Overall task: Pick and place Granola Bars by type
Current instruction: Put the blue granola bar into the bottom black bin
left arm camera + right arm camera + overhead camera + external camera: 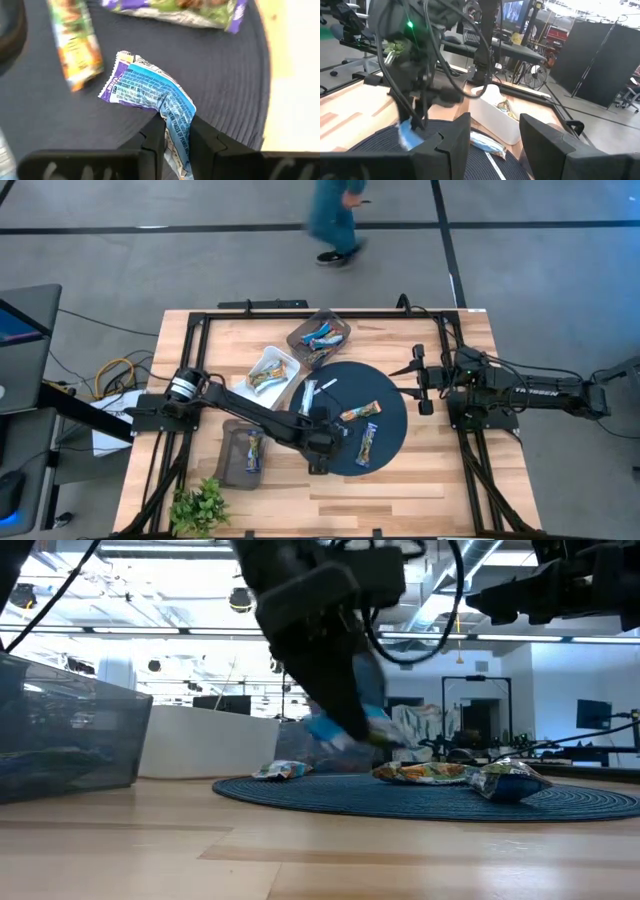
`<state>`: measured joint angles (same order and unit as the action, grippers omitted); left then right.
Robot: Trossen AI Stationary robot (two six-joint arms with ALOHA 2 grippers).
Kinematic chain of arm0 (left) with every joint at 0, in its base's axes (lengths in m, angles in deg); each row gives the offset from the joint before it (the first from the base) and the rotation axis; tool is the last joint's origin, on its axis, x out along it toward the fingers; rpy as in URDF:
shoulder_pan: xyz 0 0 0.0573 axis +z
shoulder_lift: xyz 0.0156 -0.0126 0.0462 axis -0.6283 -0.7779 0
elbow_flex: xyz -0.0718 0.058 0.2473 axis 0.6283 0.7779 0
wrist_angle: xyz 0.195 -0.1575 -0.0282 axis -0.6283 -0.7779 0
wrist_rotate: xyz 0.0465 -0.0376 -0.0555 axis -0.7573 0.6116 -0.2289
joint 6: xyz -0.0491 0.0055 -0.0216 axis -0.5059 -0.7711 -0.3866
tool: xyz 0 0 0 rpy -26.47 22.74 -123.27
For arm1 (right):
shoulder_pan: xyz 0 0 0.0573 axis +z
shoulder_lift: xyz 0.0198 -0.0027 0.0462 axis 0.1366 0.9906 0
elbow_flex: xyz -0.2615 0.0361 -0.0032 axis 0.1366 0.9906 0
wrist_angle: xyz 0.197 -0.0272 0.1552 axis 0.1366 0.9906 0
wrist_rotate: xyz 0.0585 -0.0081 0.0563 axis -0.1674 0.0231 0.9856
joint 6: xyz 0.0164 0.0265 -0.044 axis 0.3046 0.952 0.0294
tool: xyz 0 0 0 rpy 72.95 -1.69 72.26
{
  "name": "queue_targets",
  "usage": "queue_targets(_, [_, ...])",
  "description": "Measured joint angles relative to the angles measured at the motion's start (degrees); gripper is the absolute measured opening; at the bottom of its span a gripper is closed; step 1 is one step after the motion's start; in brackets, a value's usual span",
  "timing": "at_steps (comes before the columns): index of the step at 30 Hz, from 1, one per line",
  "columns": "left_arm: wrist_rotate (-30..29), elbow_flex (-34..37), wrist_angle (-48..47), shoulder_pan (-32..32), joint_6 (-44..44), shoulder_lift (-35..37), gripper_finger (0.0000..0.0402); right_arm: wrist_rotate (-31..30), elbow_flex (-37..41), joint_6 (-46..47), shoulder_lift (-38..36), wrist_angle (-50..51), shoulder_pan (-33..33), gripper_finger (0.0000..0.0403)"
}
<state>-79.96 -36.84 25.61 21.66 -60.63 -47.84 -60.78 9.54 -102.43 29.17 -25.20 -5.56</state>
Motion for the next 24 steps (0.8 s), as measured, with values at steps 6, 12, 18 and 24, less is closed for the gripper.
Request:
queue_targets(6, [-12.2, -10.8, -25.6, -3.1, -5.8, 0.0, 0.0056, 0.0, 0.0, 0.0, 0.0, 0.5, 0.0, 0.0164])
queue_targets(12, [-20.2, -19.0, -50.8, -9.0, -23.1, 0.0, 0.0056, 0.0, 0.0, 0.0, 0.0, 1.3, 0.0, 0.0164])
queue_targets(18, [-17.7, -20.5, -58.7, -16.4, -38.5, 0.4, 0.0056, 0.0, 0.0, 0.4, 0.0, 1.3, 0.0, 0.0164])
queue_targets(24, [-14.1, -20.4, -59.0, -21.6, -47.1, 1.0, 0.0056, 0.0, 0.0, 1.3, 0.0, 1.1, 0.0, 0.0164])
